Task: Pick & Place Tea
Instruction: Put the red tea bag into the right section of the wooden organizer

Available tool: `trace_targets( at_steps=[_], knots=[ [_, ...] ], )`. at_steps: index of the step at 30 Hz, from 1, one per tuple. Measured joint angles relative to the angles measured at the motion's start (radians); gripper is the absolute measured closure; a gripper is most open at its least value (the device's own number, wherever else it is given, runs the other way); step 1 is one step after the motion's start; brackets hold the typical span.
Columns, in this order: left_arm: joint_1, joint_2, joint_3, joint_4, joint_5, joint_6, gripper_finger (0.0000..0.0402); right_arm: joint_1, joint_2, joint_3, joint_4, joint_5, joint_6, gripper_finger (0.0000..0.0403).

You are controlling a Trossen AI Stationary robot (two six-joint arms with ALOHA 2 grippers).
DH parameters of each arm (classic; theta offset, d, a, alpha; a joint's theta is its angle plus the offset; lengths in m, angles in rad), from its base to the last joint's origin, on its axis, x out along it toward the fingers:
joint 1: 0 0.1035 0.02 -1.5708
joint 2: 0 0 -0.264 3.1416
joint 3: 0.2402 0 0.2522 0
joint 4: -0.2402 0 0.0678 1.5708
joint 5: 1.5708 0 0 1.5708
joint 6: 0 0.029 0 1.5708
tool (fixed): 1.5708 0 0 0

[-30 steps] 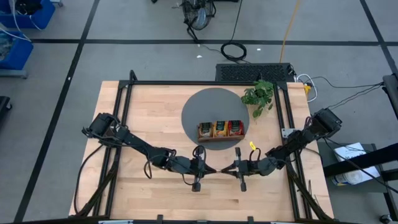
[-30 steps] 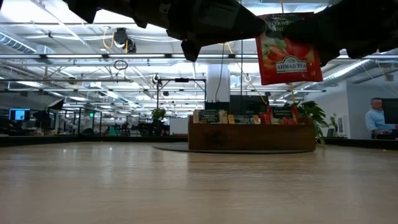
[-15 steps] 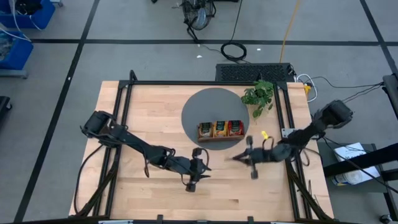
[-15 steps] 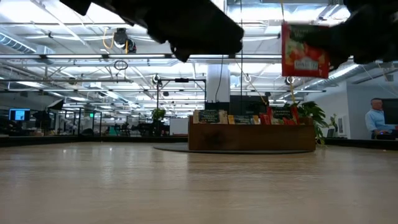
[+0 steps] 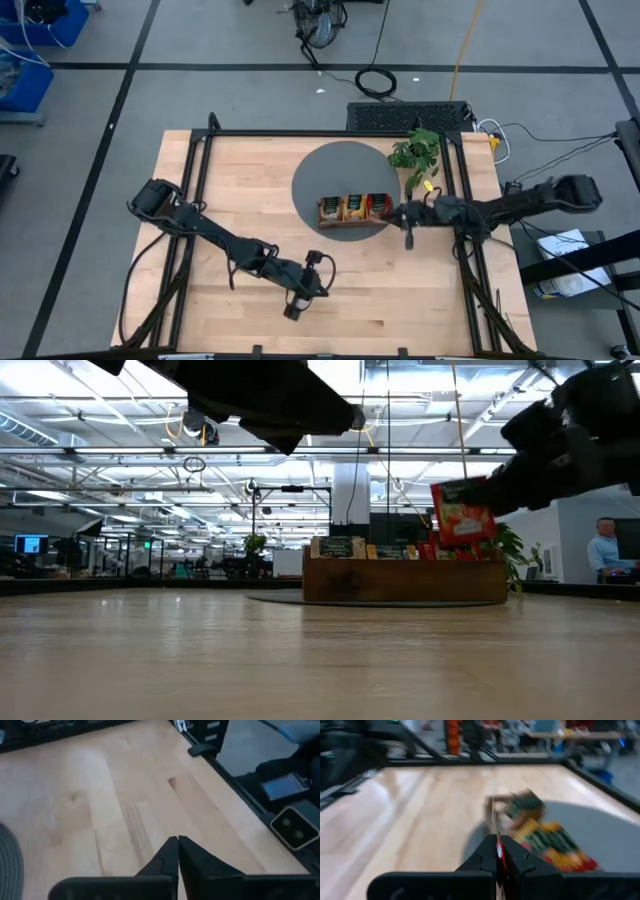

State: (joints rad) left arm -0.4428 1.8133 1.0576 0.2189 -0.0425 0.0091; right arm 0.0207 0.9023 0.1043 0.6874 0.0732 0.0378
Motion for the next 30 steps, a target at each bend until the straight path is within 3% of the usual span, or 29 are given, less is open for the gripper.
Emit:
trace_targets(
  at_steps=[8, 17, 23, 30],
  knots=[
    [-0.011, 0.0, 0.0, -0.02, 0.0, 0.014, 0.0379, -0.197, -0.007, 0.0, -0.043, -0.158, -0.035, 0.0403],
    [-0.011, 0.0, 0.0, -0.022, 0.0, 0.016, 0.0393, -0.236, 0.107, 0.0, -0.038, -0.153, -0.049, 0.0403],
    [-0.011, 0.0, 0.0, -0.022, -0.001, 0.016, 0.0377, -0.236, 0.199, 0.0, 0.08, -0.148, -0.025, 0.0403],
    [-0.011, 0.0, 0.0, -0.024, 0.0, 0.015, 0.0397, -0.235, 0.284, 0.0, 0.195, -0.1, 0.004, 0.0403]
  ],
)
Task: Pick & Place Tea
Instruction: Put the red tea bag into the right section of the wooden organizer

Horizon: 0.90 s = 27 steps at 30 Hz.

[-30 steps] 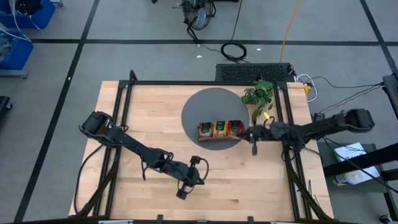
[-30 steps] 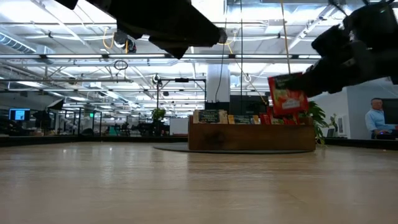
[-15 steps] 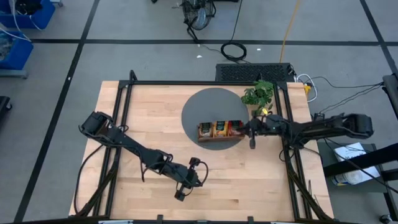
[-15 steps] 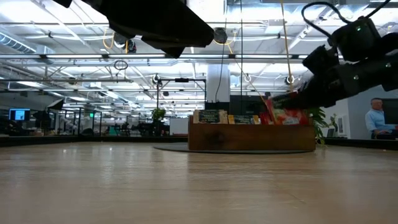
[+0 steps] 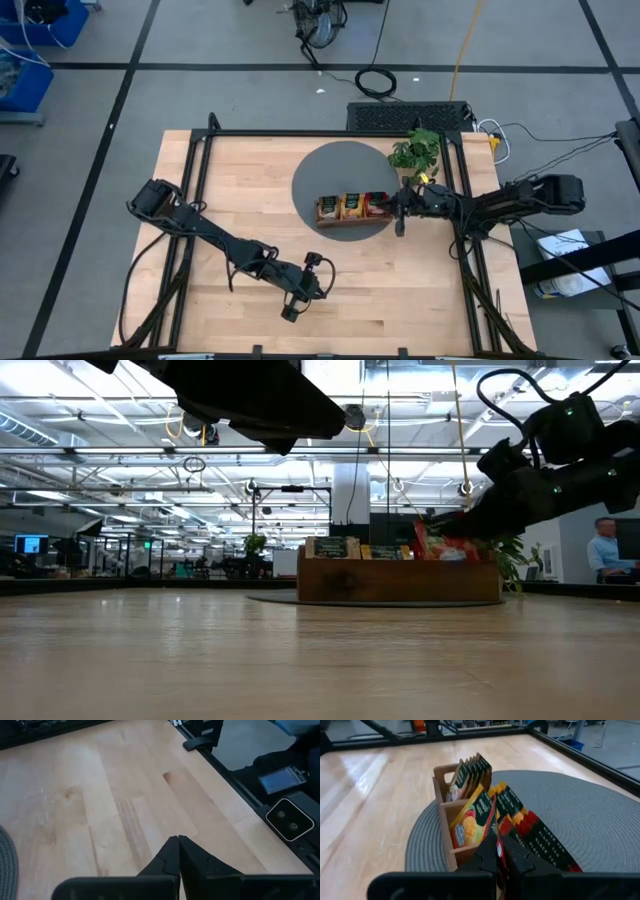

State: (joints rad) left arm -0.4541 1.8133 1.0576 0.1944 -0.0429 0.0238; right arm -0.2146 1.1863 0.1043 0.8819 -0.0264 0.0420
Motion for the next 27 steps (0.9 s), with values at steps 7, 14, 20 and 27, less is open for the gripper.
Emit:
trace_targets(
  at_steps=[7, 14, 20, 27],
  knots=[
    [0.0, 0.0, 0.0, -0.007, 0.0, -0.003, 0.0378, 0.0, 0.084, 0.0, 0.049, -0.001, 0.002, 0.0403],
    [0.0, 0.0, 0.0, -0.007, 0.0, -0.003, 0.0389, 0.011, 0.156, 0.002, 0.096, -0.001, 0.023, 0.0394],
    [0.0, 0.0, 0.0, -0.021, -0.003, -0.013, 0.0393, 0.045, 0.159, 0.002, 0.098, 0.021, 0.014, 0.0353],
    [0.001, 0.0, 0.0, -0.056, -0.01, -0.034, 0.0383, 0.048, 0.16, 0.0, 0.133, 0.054, 0.026, 0.0299]
  ],
)
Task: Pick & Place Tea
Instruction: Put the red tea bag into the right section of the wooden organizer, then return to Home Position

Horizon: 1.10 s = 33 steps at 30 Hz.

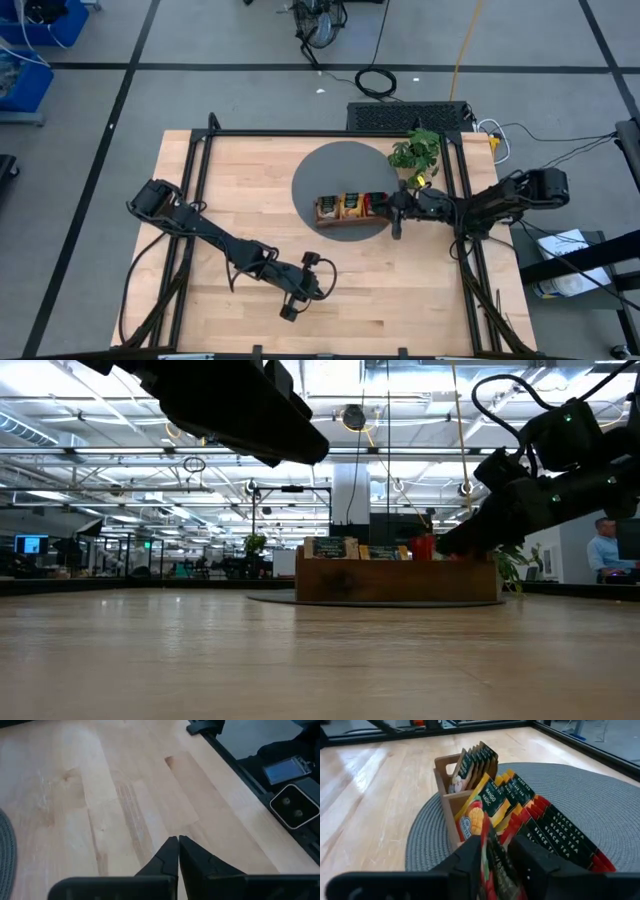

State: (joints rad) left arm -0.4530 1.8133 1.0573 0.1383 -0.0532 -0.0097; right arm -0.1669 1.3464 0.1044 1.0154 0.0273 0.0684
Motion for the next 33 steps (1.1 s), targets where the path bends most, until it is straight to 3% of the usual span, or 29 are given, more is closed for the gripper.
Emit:
trace_targets(
  at_steps=[8, 14, 18, 22, 25, 30, 33],
  knots=[
    [0.018, -0.023, -0.001, -0.035, -0.012, 0.012, 0.0392, 0.002, -0.057, -0.001, 0.125, 0.024, -0.083, 0.0275],
    [0.028, -0.147, 0.0, -0.166, -0.186, 0.0, 0.0379, 0.1, -0.189, 0.001, 0.089, 0.022, -0.108, 0.0288],
    [0.037, -0.284, -0.001, -0.342, -0.312, 0.027, 0.0378, 0.167, -0.312, 0.002, -0.011, 0.022, -0.095, 0.0317],
    [0.094, -0.439, -0.005, -0.501, -0.381, 0.015, 0.0378, 0.167, -0.451, 0.002, -0.235, 0.021, -0.079, 0.0363],
    [0.132, -0.56, -0.088, -0.478, -0.398, 0.053, 0.0379, 0.167, -0.549, 0.002, -0.339, -0.026, -0.082, 0.0395],
    [0.162, -0.815, -0.345, -0.276, -0.386, 0.166, 0.0396, 0.17, -0.667, 0.002, -0.438, -0.06, -0.056, 0.0399],
    [0.174, -0.979, -0.502, -0.152, -0.319, 0.258, 0.0396, 0.169, -0.698, 0.002, -0.491, -0.095, -0.053, 0.0401]
  ],
)
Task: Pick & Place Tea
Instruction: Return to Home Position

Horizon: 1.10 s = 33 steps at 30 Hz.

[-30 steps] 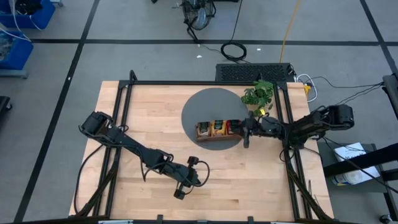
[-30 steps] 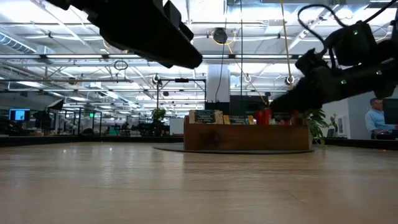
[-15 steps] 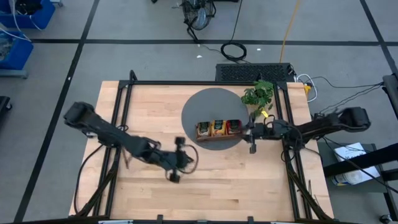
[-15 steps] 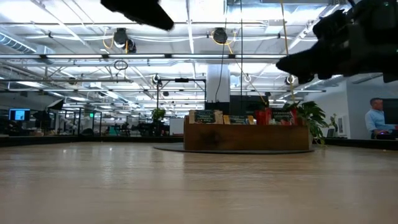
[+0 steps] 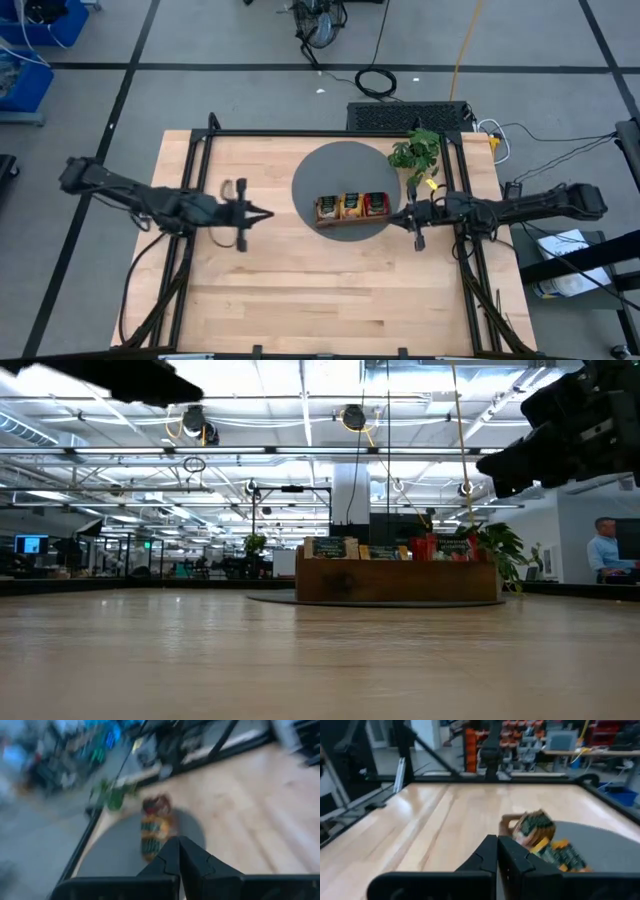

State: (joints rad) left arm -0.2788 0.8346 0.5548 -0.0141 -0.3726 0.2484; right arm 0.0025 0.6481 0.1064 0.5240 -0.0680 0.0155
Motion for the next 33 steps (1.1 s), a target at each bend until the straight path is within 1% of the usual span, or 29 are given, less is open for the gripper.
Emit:
trace_targets(
  at_steps=[2, 5, 9, 11, 13, 16, 19, 21, 23, 25, 28, 33],
  knots=[
    [0.013, -0.103, -0.096, 0.082, 0.078, 0.064, 0.0398, 0.002, -0.011, -0.001, 0.007, -0.016, 0.009, 0.0401],
    [0.057, -0.237, -0.217, 0.179, 0.164, 0.086, 0.0398, 0.002, -0.035, -0.001, 0.01, -0.016, 0.017, 0.0402],
    [0.139, -0.392, -0.334, 0.17, 0.273, 0.051, 0.0399, 0.002, -0.058, -0.041, 0.068, -0.018, 0.015, 0.0402],
    [0.175, -0.46, -0.374, 0.164, 0.327, 0.029, 0.0399, -0.004, -0.068, -0.088, 0.151, -0.015, 0.031, 0.0402],
    [0.202, -0.514, -0.405, 0.148, 0.378, 0.018, 0.0399, -0.01, -0.081, -0.086, 0.127, -0.015, 0.047, 0.0402],
    [0.231, -0.579, -0.434, 0.119, 0.404, -0.001, 0.04, -0.008, -0.087, -0.087, 0.108, -0.016, 0.052, 0.0402],
    [0.248, -0.628, -0.452, 0.054, 0.436, -0.019, 0.04, -0.008, -0.11, -0.088, 0.111, -0.015, 0.054, 0.0403],
    [0.253, -0.659, -0.469, 0.059, 0.455, -0.014, 0.04, -0.008, -0.122, -0.088, 0.075, -0.014, 0.053, 0.0403],
    [0.253, -0.691, -0.504, 0.111, 0.478, -0.002, 0.04, -0.008, -0.129, -0.089, 0.046, -0.008, 0.053, 0.0403],
    [0.254, -0.725, -0.543, 0.148, 0.479, 0.005, 0.04, -0.007, -0.139, -0.089, 0.015, 0.019, 0.058, 0.0403],
    [0.259, -0.758, -0.545, 0.091, 0.474, -0.007, 0.04, -0.008, -0.154, -0.09, -0.045, 0.067, 0.075, 0.0403],
    [0.259, -0.795, -0.545, 0.065, 0.477, -0.013, 0.04, -0.007, -0.194, -0.091, -0.144, 0.064, 0.071, 0.0403]
  ],
)
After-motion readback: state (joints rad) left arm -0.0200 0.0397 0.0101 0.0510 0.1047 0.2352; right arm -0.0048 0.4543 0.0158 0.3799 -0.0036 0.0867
